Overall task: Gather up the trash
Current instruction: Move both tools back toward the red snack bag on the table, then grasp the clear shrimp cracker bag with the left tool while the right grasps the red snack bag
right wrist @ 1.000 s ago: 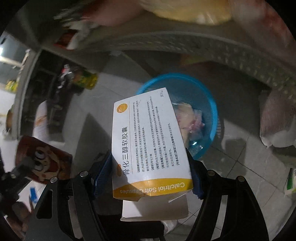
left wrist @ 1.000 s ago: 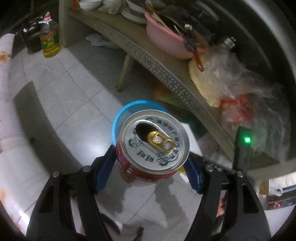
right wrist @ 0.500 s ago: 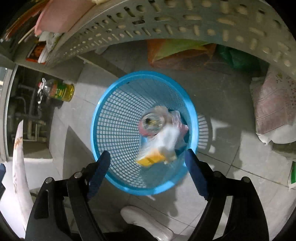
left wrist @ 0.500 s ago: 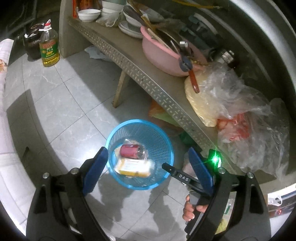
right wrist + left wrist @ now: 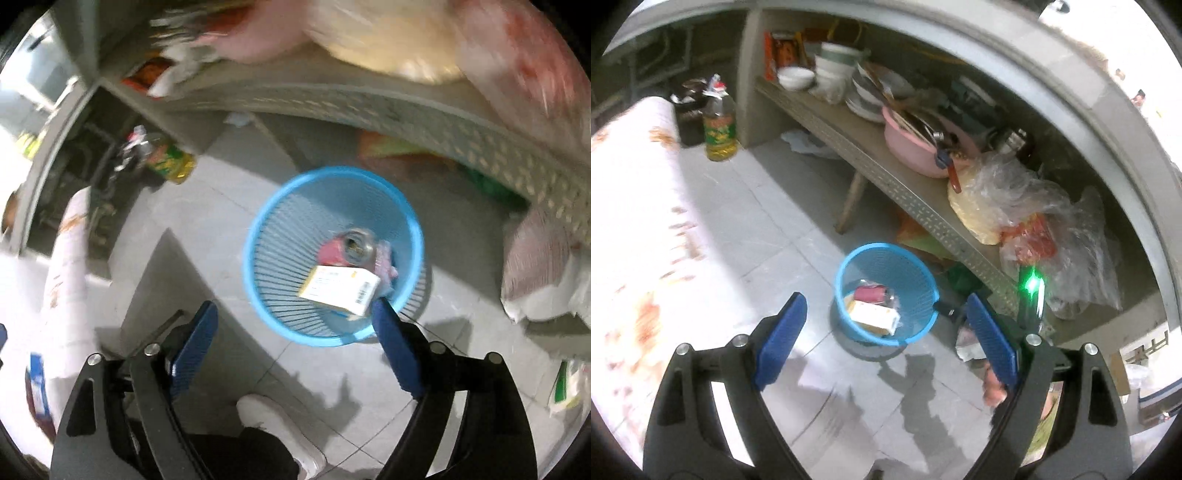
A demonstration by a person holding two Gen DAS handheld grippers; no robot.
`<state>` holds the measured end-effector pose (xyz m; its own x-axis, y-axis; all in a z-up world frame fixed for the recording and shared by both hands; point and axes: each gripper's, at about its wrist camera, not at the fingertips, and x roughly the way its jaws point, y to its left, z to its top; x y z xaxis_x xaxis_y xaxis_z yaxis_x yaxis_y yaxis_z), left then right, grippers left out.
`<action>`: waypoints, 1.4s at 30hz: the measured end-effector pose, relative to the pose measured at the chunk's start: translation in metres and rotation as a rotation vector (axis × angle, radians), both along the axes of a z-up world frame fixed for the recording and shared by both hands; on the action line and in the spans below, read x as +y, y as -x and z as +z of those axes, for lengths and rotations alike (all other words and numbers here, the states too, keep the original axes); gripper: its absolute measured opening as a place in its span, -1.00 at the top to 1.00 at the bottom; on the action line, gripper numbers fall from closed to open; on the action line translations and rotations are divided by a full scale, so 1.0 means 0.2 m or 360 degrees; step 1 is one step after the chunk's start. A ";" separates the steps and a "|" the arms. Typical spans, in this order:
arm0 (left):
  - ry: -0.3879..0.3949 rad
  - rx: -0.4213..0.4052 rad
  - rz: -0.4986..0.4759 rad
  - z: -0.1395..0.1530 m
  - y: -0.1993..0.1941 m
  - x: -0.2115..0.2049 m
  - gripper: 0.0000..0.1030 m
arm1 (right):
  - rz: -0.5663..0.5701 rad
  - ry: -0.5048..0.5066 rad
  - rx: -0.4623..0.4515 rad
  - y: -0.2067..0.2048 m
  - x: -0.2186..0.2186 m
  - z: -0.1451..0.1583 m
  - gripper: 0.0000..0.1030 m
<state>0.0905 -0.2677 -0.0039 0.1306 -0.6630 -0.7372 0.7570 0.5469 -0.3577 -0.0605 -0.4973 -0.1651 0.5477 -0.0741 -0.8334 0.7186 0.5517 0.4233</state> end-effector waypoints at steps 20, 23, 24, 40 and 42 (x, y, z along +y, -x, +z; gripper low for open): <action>-0.0064 -0.0287 0.1186 0.06 0.09 1.89 -0.63 | 0.1216 -0.0042 -0.0521 -0.60 1.16 0.71 -0.63; -0.0016 -0.0183 0.1288 0.00 0.08 2.05 -0.52 | 0.1471 -0.0061 -0.0586 -0.68 1.45 0.78 -0.47; 0.0004 -0.0150 0.1307 -0.01 0.07 2.08 -0.49 | 0.1552 -0.0072 -0.0612 -0.71 1.55 0.81 -0.41; 0.0240 0.0255 0.1434 -0.29 -0.01 2.26 -0.13 | 0.1959 -0.0040 -0.0239 -1.08 2.25 0.61 0.45; 0.0275 0.0272 0.1429 -0.30 -0.02 2.28 -0.13 | 0.1975 -0.0046 -0.0211 -1.09 2.27 0.58 0.53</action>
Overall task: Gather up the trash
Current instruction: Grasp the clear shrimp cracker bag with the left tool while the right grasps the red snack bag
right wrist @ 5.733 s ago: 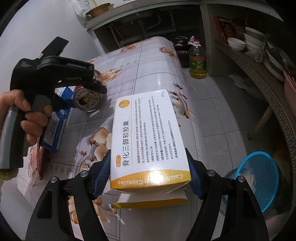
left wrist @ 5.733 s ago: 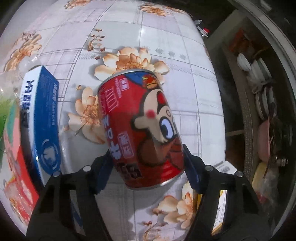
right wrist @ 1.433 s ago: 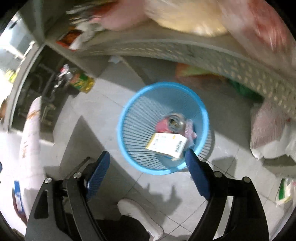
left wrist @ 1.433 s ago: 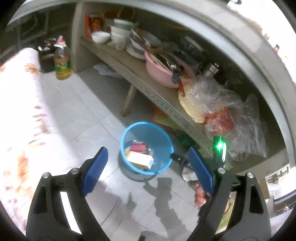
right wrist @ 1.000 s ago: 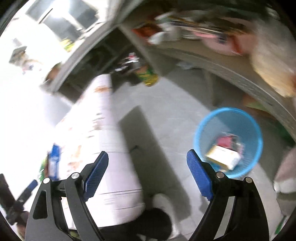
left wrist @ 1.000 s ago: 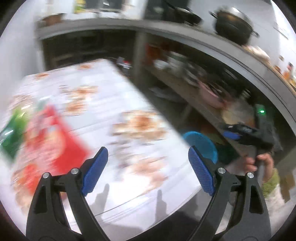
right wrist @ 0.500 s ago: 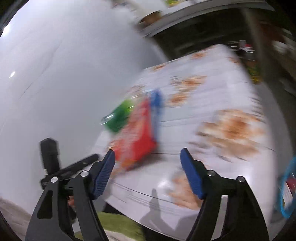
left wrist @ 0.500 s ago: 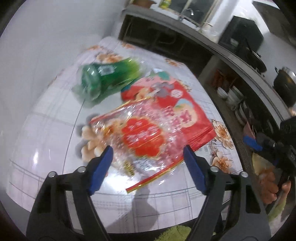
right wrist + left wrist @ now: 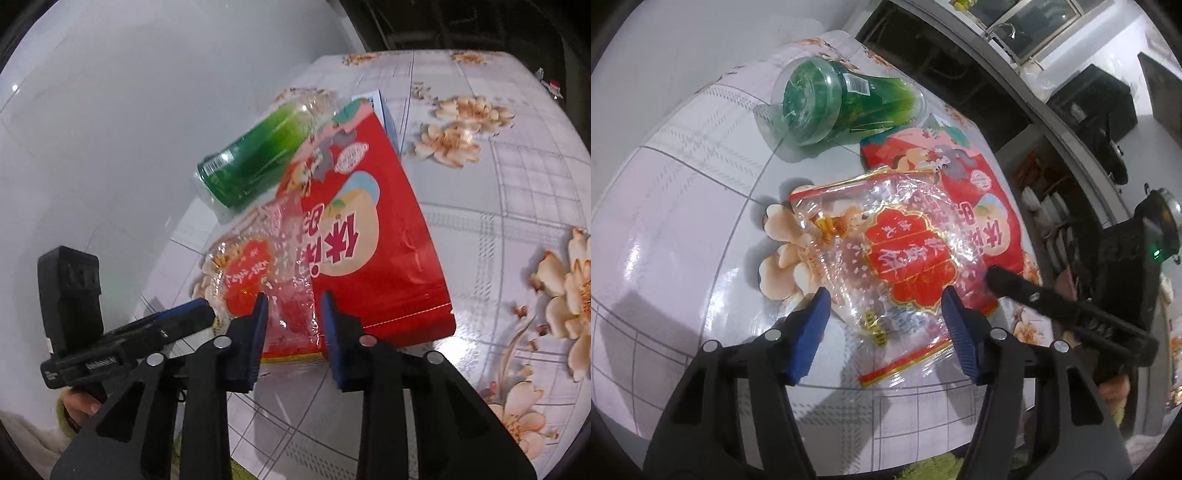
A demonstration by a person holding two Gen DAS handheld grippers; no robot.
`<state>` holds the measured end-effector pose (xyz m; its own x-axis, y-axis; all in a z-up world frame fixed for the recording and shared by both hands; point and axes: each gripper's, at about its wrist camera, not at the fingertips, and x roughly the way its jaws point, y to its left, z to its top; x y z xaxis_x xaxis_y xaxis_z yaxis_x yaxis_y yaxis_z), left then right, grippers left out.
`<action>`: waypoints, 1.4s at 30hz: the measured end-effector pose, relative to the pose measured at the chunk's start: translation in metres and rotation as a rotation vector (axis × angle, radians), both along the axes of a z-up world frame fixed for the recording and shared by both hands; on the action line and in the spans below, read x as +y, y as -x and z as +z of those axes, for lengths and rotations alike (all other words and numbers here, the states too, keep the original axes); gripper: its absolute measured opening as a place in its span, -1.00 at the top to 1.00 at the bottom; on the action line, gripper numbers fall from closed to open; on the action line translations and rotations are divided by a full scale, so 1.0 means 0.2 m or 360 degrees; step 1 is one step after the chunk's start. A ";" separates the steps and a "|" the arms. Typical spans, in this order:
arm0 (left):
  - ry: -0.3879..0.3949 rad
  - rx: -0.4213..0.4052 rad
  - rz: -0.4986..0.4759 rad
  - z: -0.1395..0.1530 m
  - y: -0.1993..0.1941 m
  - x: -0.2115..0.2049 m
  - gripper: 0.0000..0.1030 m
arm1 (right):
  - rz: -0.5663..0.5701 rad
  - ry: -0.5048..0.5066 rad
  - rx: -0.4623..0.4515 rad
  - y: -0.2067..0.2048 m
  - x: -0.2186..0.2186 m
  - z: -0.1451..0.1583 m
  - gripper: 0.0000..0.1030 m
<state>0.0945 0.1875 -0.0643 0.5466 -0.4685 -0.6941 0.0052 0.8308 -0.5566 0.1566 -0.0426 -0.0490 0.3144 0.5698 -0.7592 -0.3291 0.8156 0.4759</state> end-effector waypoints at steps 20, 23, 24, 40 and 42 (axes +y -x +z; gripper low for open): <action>0.0137 -0.0026 0.0110 -0.04 -0.13 0.09 -0.16 | -0.0013 -0.0056 0.0145 -0.11 0.01 -0.16 0.79; 0.0188 -0.0019 0.0105 -0.04 -0.14 0.09 -0.13 | -0.0013 -0.0053 0.0146 -0.12 0.02 -0.17 0.79; 0.0219 -0.0022 0.0098 -0.04 -0.14 0.09 -0.09 | -0.0013 -0.0053 0.0145 -0.12 0.02 -0.17 0.79; -0.0217 -0.0126 0.0057 0.01 -0.07 -0.01 0.62 | -0.0044 -0.0123 -0.0176 -0.05 -0.13 0.11 0.28; -0.0236 -0.0133 0.0055 0.02 -0.07 -0.01 0.62 | -0.0159 -0.0141 -0.0184 -0.09 -0.22 0.13 0.15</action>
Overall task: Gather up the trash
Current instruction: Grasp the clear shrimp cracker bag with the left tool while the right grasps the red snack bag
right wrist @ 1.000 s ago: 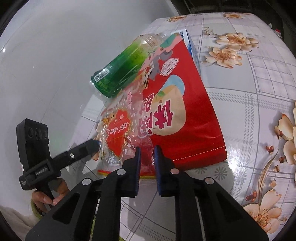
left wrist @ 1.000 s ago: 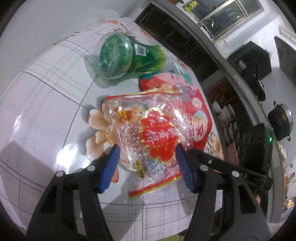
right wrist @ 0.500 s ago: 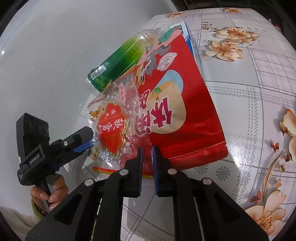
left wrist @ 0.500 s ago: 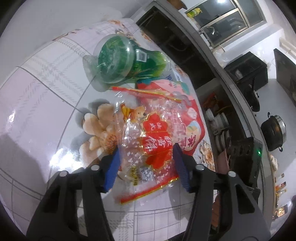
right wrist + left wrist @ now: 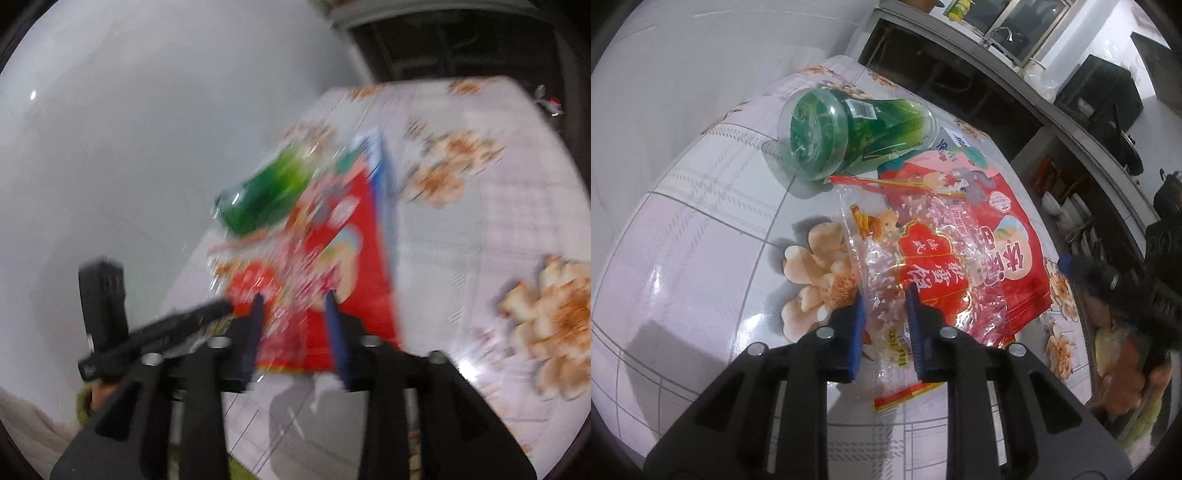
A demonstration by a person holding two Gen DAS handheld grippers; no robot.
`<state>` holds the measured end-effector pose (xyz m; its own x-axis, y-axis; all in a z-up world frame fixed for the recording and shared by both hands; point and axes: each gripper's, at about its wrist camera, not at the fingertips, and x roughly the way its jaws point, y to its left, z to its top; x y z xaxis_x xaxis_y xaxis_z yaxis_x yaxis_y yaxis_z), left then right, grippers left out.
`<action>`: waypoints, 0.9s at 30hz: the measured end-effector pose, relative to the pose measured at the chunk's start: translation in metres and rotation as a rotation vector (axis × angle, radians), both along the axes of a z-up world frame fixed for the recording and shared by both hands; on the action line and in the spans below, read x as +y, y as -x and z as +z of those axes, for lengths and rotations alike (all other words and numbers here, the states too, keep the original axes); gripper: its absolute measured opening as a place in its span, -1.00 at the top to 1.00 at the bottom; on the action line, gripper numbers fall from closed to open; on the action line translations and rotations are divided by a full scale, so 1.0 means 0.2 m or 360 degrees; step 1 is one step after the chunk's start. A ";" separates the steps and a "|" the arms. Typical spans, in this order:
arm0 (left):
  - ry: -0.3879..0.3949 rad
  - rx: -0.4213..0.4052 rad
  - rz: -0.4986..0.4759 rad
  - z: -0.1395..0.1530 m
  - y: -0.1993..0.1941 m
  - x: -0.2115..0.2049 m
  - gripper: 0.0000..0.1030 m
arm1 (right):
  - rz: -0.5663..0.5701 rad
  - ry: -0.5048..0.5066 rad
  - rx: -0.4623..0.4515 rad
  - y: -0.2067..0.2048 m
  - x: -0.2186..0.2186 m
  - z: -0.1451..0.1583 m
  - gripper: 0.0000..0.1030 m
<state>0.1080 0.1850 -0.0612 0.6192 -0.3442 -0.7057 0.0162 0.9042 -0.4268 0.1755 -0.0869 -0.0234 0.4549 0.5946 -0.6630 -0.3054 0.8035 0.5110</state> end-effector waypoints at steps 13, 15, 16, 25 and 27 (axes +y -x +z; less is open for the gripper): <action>-0.0071 0.0026 -0.0004 -0.01 -0.02 -0.01 0.63 | 0.0013 -0.0210 0.0213 -0.13 -0.02 -0.13 0.25; -0.0077 0.0030 -0.0006 -0.01 -0.02 -0.01 0.63 | 0.0050 -0.0240 0.0202 -0.13 -0.01 -0.12 0.30; -0.0079 0.0033 -0.0008 -0.02 -0.02 -0.01 0.63 | 0.0057 -0.0246 0.0207 -0.14 0.00 -0.13 0.35; -0.0116 0.0024 -0.0024 -0.02 -0.02 -0.04 0.65 | 0.0111 -0.0349 0.0314 -0.12 -0.01 -0.19 0.54; -0.0123 0.0022 -0.0025 -0.02 -0.02 -0.05 0.65 | 0.0096 -0.0380 0.0334 -0.15 -0.01 -0.21 0.54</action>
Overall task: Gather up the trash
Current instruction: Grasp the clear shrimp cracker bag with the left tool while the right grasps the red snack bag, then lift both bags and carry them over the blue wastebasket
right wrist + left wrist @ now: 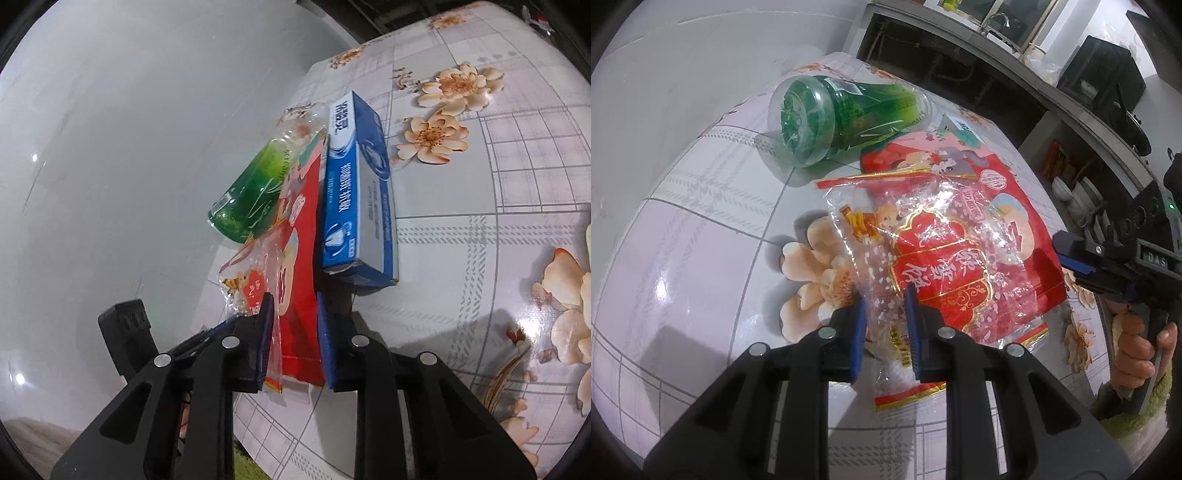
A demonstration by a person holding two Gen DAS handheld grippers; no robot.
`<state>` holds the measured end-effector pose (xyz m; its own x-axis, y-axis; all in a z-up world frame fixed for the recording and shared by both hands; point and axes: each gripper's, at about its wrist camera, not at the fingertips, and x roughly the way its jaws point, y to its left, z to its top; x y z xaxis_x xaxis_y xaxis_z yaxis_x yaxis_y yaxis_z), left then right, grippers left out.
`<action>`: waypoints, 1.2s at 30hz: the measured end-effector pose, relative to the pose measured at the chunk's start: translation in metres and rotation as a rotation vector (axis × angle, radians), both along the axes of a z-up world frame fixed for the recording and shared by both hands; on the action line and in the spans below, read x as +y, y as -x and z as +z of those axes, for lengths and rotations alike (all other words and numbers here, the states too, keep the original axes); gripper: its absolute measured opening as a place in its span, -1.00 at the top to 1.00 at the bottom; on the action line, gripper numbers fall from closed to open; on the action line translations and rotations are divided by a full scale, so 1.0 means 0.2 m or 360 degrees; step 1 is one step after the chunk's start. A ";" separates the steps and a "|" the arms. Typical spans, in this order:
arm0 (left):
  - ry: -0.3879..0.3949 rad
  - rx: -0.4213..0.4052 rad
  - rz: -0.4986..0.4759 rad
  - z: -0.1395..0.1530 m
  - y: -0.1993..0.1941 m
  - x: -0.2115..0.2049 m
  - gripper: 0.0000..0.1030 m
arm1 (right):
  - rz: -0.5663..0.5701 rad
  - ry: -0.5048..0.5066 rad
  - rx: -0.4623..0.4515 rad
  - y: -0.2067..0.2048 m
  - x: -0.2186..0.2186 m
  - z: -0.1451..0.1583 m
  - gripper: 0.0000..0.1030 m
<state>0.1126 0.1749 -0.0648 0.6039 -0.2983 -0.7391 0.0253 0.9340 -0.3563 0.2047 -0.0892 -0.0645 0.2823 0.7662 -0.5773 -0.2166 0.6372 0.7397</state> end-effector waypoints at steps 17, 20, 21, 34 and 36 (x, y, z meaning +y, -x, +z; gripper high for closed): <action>-0.0007 -0.0011 0.0001 0.01 0.01 -0.03 0.67 | 0.0014 -0.0094 0.0187 -0.07 0.06 -0.12 0.51; -0.0007 -0.0012 0.0002 0.00 0.01 -0.03 0.67 | 0.0017 -0.0104 0.0232 -0.07 0.07 -0.16 0.44; -0.0006 -0.0013 0.0002 0.00 0.01 -0.03 0.68 | 0.0012 -0.0103 0.0234 -0.06 0.07 -0.16 0.44; 0.0123 -0.0082 0.0025 0.07 0.06 0.07 0.72 | 0.0032 0.0107 -0.0066 0.06 0.15 0.07 0.91; 0.0141 -0.0121 0.0023 0.11 0.07 0.09 0.81 | 0.0025 0.0191 -0.0160 0.10 0.17 0.13 0.92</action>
